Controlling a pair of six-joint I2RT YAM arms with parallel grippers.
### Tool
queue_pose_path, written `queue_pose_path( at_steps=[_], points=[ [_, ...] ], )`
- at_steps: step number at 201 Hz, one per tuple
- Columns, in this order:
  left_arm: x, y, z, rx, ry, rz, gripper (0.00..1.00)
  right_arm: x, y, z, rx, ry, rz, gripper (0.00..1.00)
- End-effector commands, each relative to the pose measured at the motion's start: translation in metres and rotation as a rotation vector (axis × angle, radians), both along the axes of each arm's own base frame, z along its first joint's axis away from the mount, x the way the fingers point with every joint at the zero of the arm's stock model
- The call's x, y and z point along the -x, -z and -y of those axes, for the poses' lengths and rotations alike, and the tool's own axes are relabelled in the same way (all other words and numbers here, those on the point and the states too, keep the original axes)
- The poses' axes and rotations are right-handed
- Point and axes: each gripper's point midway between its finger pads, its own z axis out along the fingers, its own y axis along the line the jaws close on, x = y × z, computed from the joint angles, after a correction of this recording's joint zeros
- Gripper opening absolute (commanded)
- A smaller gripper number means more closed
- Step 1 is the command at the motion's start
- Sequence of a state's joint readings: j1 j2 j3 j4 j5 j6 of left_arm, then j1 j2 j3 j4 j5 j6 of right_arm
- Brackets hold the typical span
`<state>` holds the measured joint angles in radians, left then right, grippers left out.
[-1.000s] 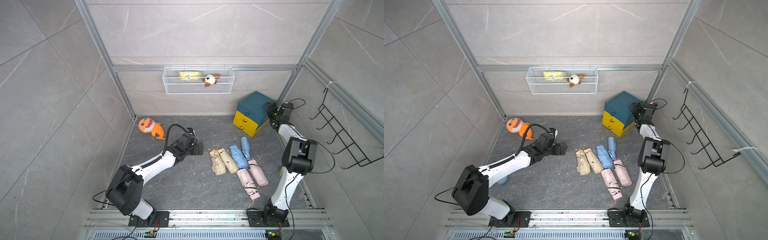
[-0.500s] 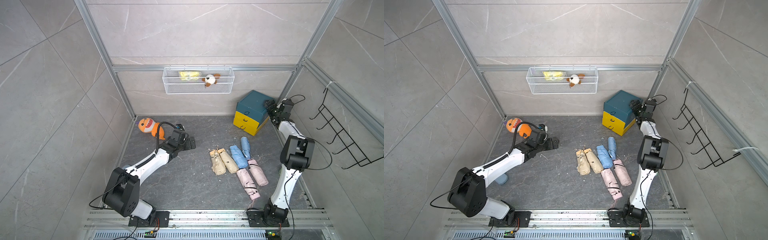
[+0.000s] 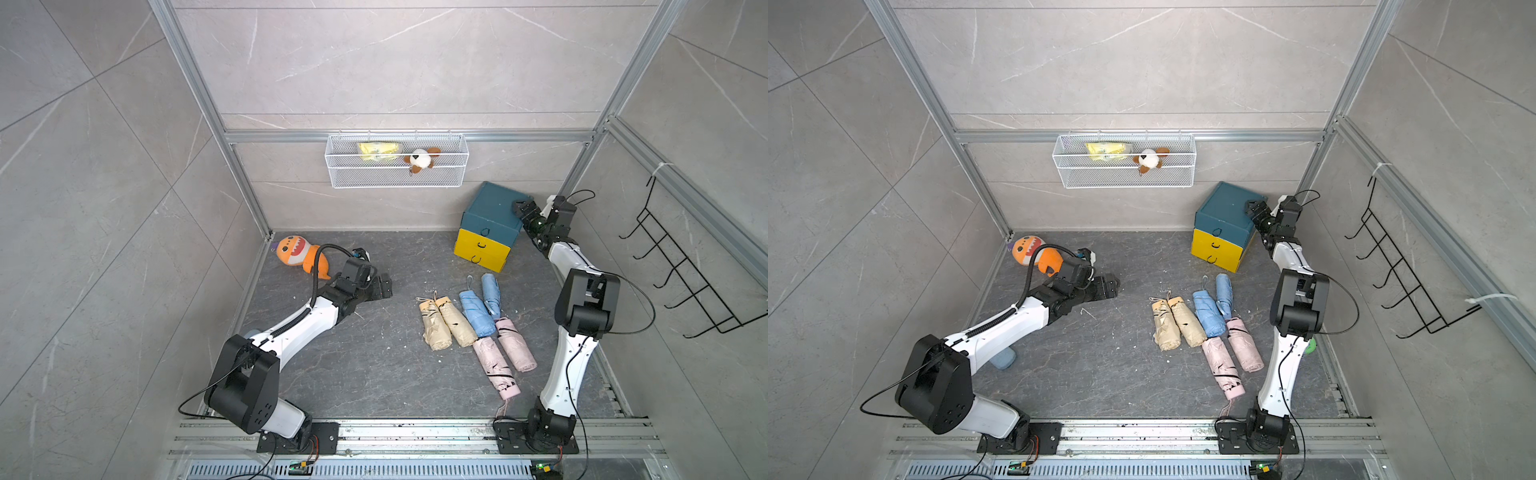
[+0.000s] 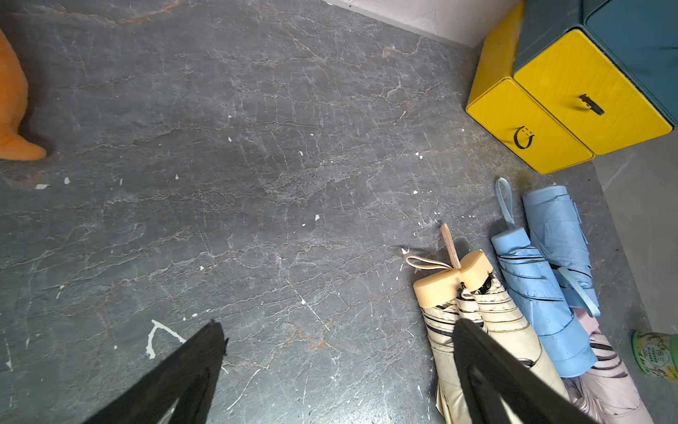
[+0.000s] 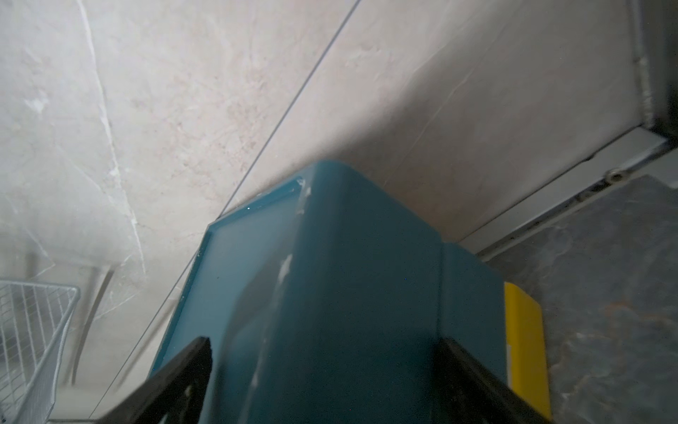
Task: Place the umbrella in the drawer by color
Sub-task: Move the storage box to the center of the board.
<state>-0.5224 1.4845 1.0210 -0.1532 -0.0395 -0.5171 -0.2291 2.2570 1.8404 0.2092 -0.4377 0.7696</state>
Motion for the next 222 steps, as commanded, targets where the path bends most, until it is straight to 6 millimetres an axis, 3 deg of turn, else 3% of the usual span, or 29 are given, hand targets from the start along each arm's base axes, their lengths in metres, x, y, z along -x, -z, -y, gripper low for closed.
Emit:
queue_pose_path(
  at_steps=[1, 59, 144, 222],
  points=[
    [-0.007, -0.022, 0.008, 0.068, 0.013, 0.047, 1.0, -0.001, 0.024, -0.06, -0.03, -0.197, -0.046, 0.97],
    [-0.018, -0.039, 0.008, 0.105, 0.02, 0.07, 1.0, -0.002, 0.02, -0.115, 0.008, -0.363, -0.038, 0.97],
    [-0.047, -0.06, -0.012, 0.174, -0.016, 0.087, 1.0, 0.011, 0.03, -0.22, 0.067, -0.603, -0.062, 0.97],
    [-0.067, -0.08, -0.015, 0.158, -0.016, 0.12, 1.0, 0.048, 0.037, -0.324, 0.124, -0.848, -0.08, 0.97]
  ],
)
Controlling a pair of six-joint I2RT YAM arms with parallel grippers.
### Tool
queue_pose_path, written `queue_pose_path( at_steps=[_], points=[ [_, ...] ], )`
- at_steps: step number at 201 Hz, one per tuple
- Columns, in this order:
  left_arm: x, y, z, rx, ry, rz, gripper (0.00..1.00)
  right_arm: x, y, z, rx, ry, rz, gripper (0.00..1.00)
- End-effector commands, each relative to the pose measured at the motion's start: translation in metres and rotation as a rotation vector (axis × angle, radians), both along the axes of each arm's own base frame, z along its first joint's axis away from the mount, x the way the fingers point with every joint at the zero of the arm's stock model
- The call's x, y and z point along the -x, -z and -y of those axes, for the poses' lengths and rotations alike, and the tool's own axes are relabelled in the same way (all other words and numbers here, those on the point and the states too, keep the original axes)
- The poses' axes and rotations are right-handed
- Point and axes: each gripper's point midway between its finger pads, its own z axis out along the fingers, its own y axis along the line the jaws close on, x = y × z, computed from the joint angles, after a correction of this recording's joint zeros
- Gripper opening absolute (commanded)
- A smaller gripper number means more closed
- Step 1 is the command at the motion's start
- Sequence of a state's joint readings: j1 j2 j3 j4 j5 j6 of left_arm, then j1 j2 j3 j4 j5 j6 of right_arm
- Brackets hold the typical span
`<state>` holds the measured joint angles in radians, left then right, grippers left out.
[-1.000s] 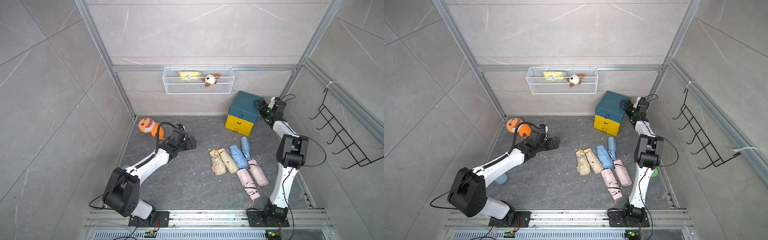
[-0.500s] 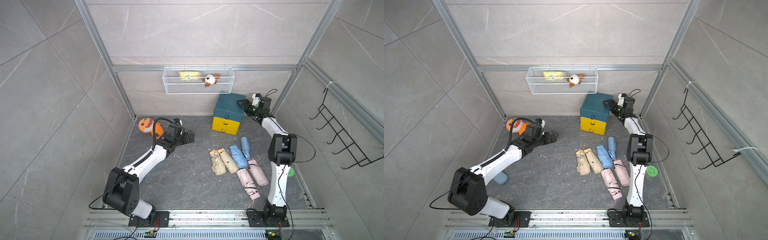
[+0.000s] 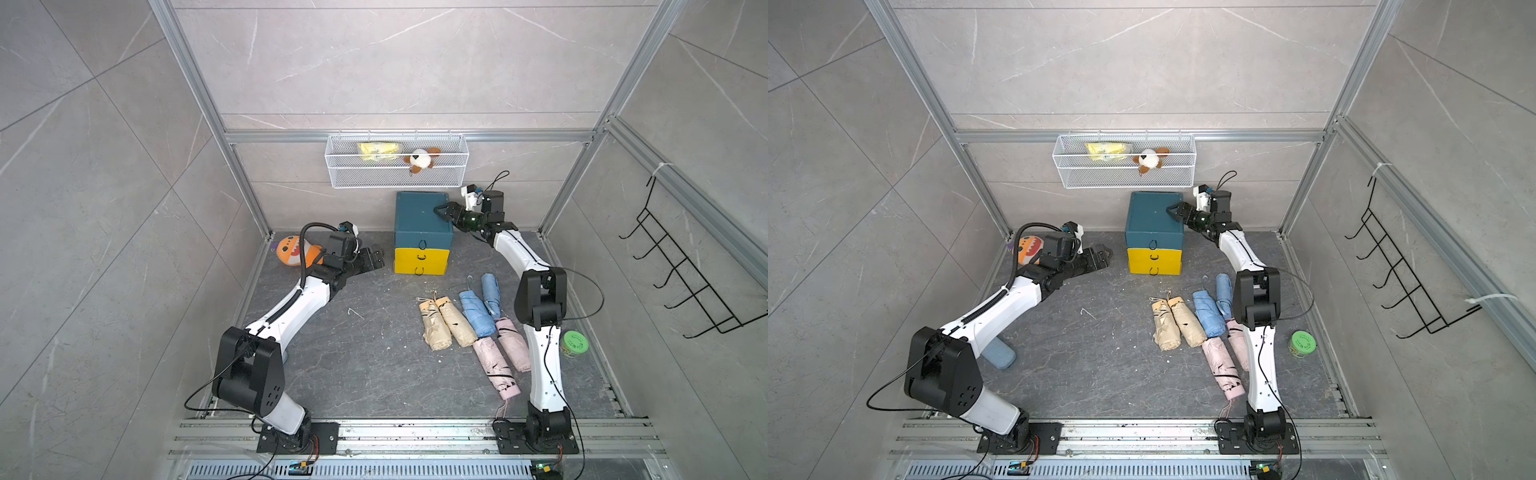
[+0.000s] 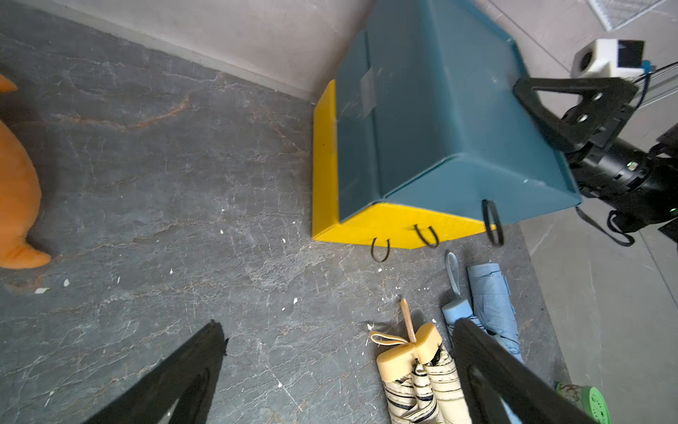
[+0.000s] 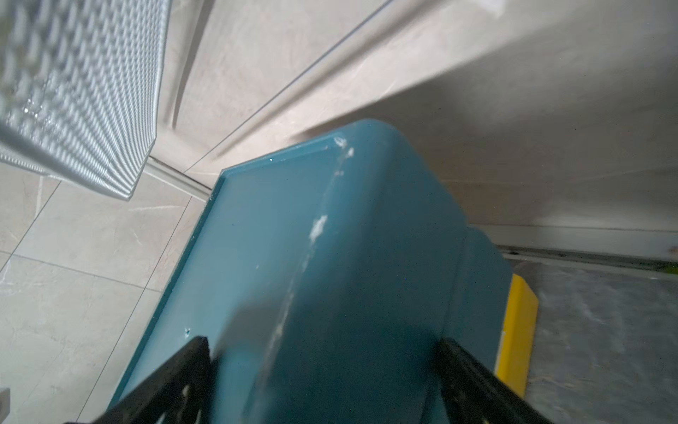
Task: Place the umbrella in the drawer by color
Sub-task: Move the storage box to the center of the board.
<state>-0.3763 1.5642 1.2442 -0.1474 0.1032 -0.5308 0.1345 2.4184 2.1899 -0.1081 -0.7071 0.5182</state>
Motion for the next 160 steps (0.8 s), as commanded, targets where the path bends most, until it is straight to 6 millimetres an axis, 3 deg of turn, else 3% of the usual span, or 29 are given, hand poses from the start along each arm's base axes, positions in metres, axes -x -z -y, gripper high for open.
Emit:
queue_pose_path(
  at_steps=[1, 60, 106, 160],
  points=[
    [-0.006, -0.013, 0.001, 0.005, 0.021, 0.032, 1.0, 0.031, 0.037, -0.048, 0.042, -0.159, -0.08, 0.97],
    [-0.007, -0.01, -0.007, 0.002, -0.009, 0.02, 1.0, 0.075, 0.03, -0.102, 0.081, -0.305, -0.057, 0.97],
    [0.003, -0.018, -0.032, -0.014, -0.102, 0.075, 1.0, 0.113, 0.032, -0.13, 0.116, -0.428, -0.061, 0.97],
    [0.013, -0.011, -0.058, -0.062, -0.167, 0.047, 1.0, 0.152, 0.02, -0.157, 0.166, -0.547, -0.038, 0.97]
  ],
)
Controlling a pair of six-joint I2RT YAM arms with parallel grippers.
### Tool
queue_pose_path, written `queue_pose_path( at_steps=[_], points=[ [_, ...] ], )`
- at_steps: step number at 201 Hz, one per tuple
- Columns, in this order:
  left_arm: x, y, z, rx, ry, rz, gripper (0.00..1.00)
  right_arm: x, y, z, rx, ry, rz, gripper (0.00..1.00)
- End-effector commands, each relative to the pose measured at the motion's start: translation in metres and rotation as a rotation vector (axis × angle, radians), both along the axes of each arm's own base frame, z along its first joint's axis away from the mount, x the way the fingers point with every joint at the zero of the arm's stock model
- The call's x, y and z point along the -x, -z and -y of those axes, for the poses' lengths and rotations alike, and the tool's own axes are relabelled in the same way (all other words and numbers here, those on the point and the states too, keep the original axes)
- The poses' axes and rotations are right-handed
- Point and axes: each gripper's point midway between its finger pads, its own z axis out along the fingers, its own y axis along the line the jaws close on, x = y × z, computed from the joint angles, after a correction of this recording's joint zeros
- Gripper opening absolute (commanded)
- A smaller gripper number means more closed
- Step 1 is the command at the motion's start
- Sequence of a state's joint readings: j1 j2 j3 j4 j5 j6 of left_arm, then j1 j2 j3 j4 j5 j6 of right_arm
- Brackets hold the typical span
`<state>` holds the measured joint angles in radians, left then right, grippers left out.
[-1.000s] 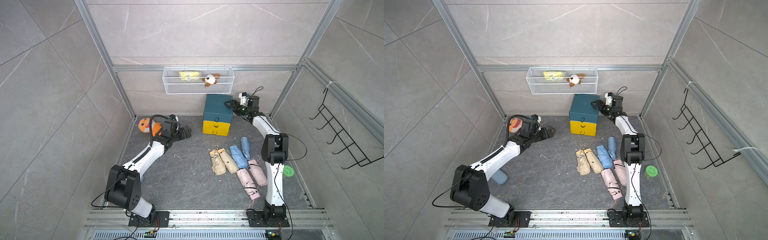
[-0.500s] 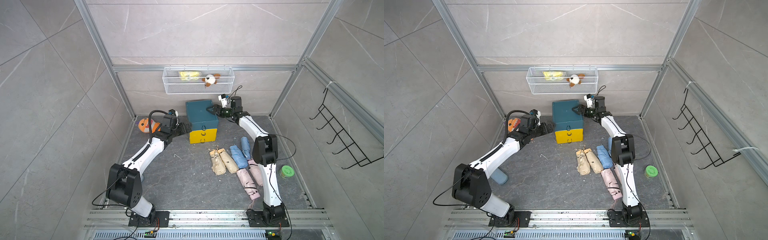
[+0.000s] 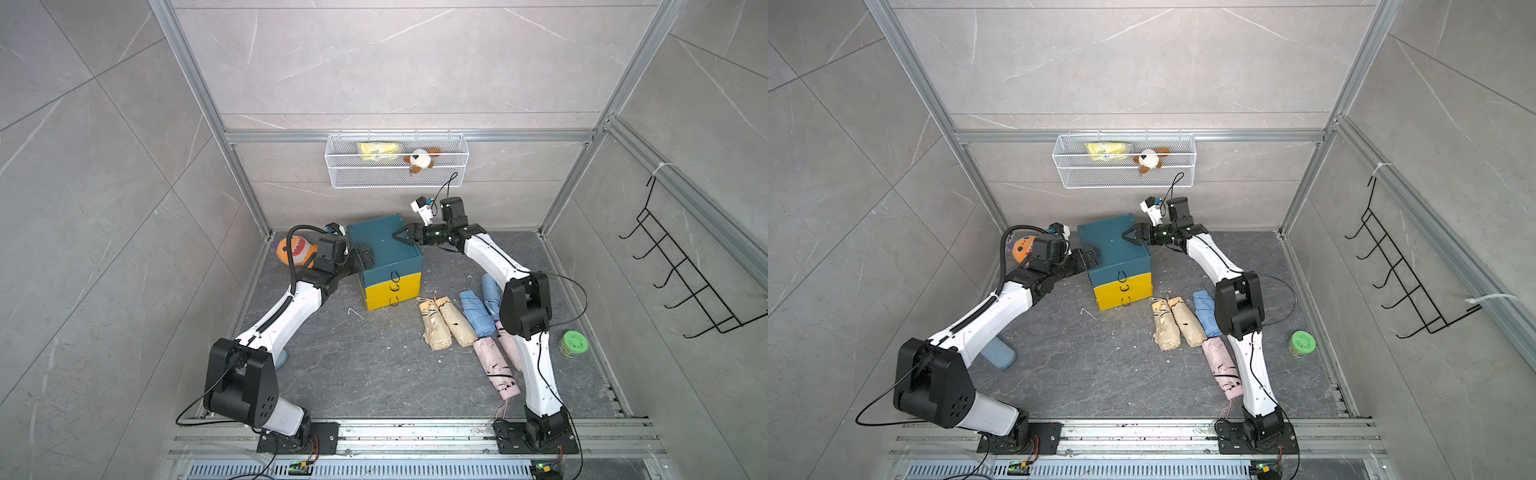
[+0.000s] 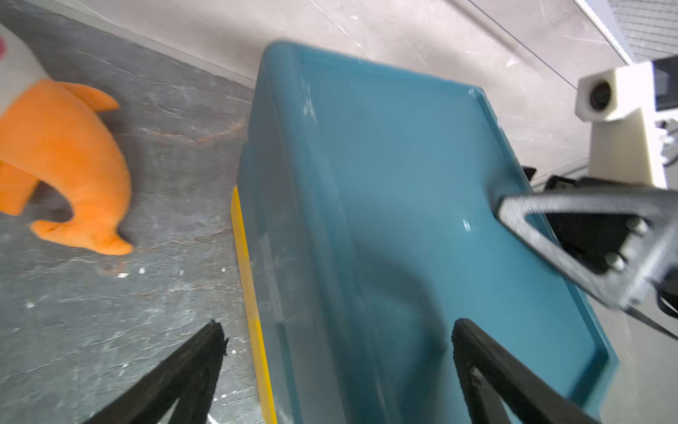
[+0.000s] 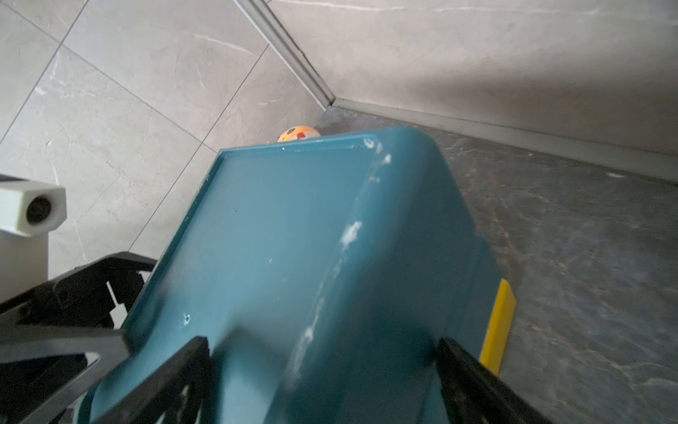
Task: Place the umbrella in the drawer by color
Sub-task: Move the storage box to the center of the board, then adjust the storage box at the center of the board.
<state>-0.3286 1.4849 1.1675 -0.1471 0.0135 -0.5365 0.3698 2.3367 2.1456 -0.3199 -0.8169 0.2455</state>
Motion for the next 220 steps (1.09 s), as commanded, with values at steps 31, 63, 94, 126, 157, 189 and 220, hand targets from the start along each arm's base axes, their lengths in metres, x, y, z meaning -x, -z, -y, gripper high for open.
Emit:
queue_pose_path(
  at_steps=[31, 63, 94, 126, 157, 189, 220],
  points=[
    [0.011, -0.018, -0.025, -0.033, -0.067, 0.029, 1.0, 0.043, -0.007, -0.015, 0.075, -0.096, -0.022, 0.98],
    [0.011, -0.023, -0.032, -0.04, -0.097, 0.022, 1.0, 0.032, -0.045, 0.0, 0.124, 0.027, 0.08, 0.99],
    [0.01, -0.021, -0.033, -0.039, -0.101, 0.008, 1.0, 0.03, -0.079, 0.02, 0.152, 0.155, 0.171, 0.99],
    [0.011, -0.018, -0.032, -0.037, -0.097, -0.008, 1.0, 0.041, -0.097, 0.047, 0.177, 0.29, 0.209, 0.99],
    [0.015, -0.011, -0.025, -0.016, -0.061, -0.044, 1.0, 0.08, -0.095, 0.067, 0.156, 0.391, 0.221, 0.97],
    [0.023, 0.0, -0.014, 0.025, -0.011, -0.097, 1.0, 0.137, -0.066, 0.056, 0.203, 0.353, 0.183, 0.89],
    [0.031, 0.008, -0.001, 0.037, 0.036, -0.124, 0.97, 0.181, -0.026, 0.04, 0.295, 0.292, 0.154, 0.81]
  ],
)
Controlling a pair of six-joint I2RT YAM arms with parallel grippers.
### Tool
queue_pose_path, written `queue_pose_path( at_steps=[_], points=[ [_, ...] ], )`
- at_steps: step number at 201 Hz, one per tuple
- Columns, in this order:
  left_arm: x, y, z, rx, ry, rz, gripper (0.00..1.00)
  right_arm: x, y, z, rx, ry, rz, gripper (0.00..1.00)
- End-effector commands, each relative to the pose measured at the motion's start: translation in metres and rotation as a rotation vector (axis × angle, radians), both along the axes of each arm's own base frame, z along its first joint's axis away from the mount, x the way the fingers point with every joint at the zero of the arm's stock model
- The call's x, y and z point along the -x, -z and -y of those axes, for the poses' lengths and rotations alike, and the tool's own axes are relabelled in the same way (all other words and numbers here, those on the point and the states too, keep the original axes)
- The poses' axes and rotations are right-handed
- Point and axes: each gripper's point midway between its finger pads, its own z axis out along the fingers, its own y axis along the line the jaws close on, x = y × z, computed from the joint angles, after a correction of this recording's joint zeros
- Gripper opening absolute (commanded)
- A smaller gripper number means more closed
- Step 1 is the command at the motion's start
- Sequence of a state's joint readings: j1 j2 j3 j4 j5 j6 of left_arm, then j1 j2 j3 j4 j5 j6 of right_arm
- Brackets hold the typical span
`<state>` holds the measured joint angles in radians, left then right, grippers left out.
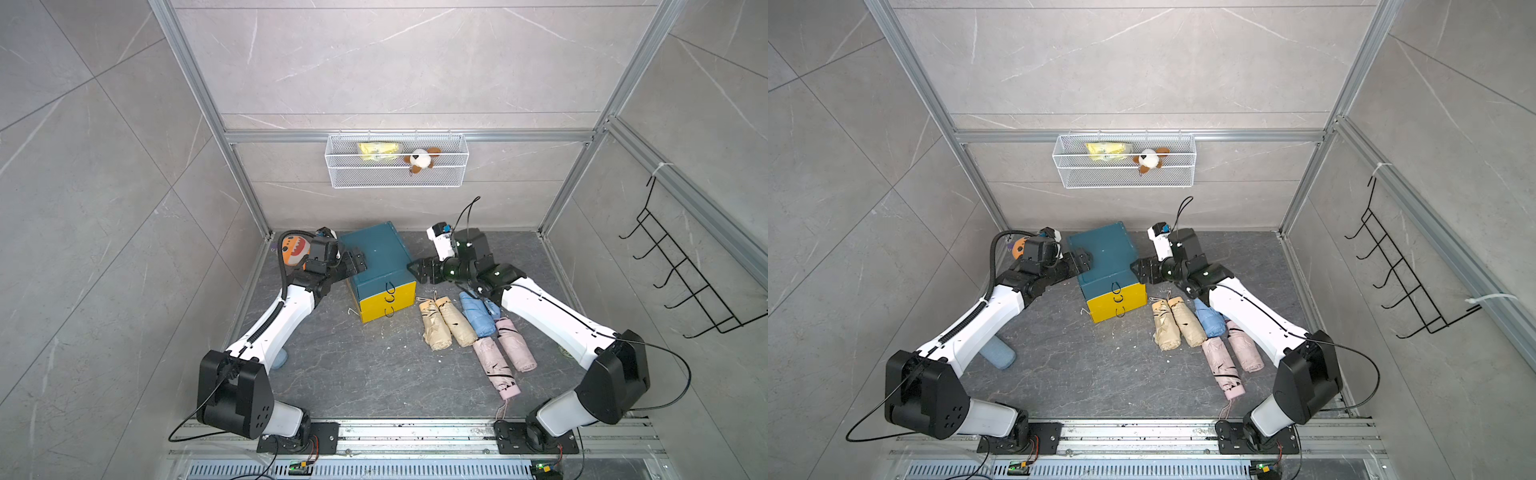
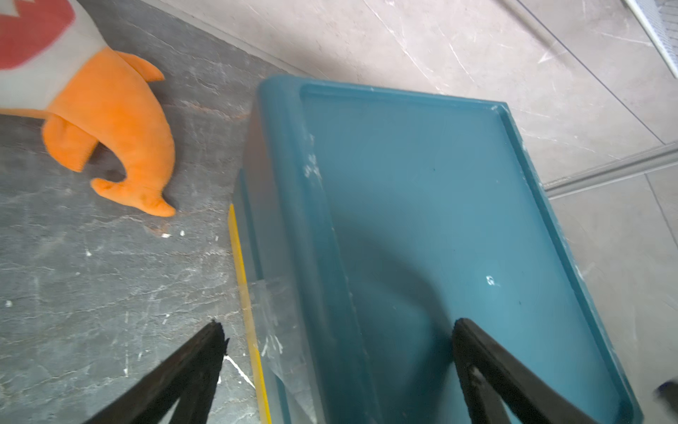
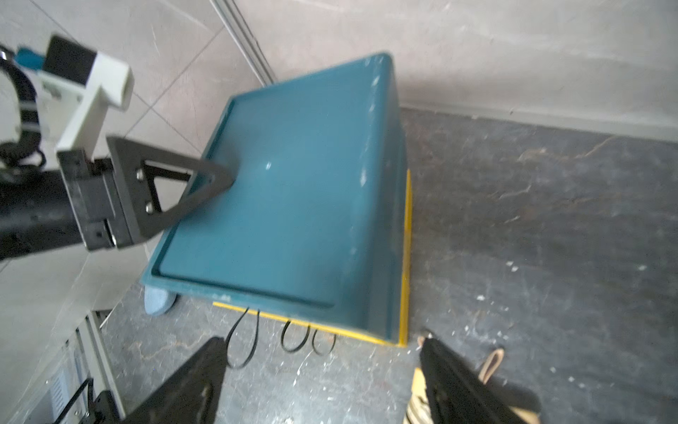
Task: Place the umbrella in the drawer by color
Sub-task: Adjust the storage box at the center of the board.
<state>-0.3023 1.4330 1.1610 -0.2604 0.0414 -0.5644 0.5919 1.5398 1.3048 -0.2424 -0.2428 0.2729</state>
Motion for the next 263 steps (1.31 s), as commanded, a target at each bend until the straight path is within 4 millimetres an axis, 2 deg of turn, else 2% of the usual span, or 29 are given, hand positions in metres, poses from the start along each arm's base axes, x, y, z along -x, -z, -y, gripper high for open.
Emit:
queue_pose_path(
  at_steps=[1, 28, 55, 86, 149, 231, 245, 263],
  points=[
    [0.012, 0.004, 0.012, 0.025, 0.055, -0.045, 0.97, 0.021, 0.017, -0.003, 0.051, 0.018, 0.0, 0.81],
    [0.015, 0.007, 0.015, 0.013, 0.06, -0.051, 0.97, 0.038, 0.046, -0.01, 0.082, 0.0, -0.045, 0.77],
    [0.017, 0.01, 0.018, 0.02, 0.072, -0.057, 0.97, 0.034, 0.06, -0.024, 0.063, -0.015, -0.085, 0.6],
    [0.02, 0.011, 0.019, 0.025, 0.083, -0.058, 0.97, 0.023, 0.066, -0.041, 0.035, -0.03, -0.101, 0.55],
    [0.025, 0.016, 0.018, 0.023, 0.087, -0.057, 0.97, -0.014, 0.055, -0.054, 0.055, -0.008, -0.056, 0.51],
    [0.02, 0.017, 0.019, 0.022, 0.084, -0.061, 0.97, -0.08, 0.04, -0.042, 0.013, 0.046, -0.046, 0.55],
    [0.019, 0.018, 0.02, 0.02, 0.085, -0.064, 0.97, -0.085, 0.036, -0.04, -0.001, 0.045, -0.053, 0.57],
    [0.018, 0.02, 0.02, 0.016, 0.081, -0.071, 0.97, -0.081, 0.029, -0.037, -0.03, 0.038, -0.065, 0.59]
  ],
)
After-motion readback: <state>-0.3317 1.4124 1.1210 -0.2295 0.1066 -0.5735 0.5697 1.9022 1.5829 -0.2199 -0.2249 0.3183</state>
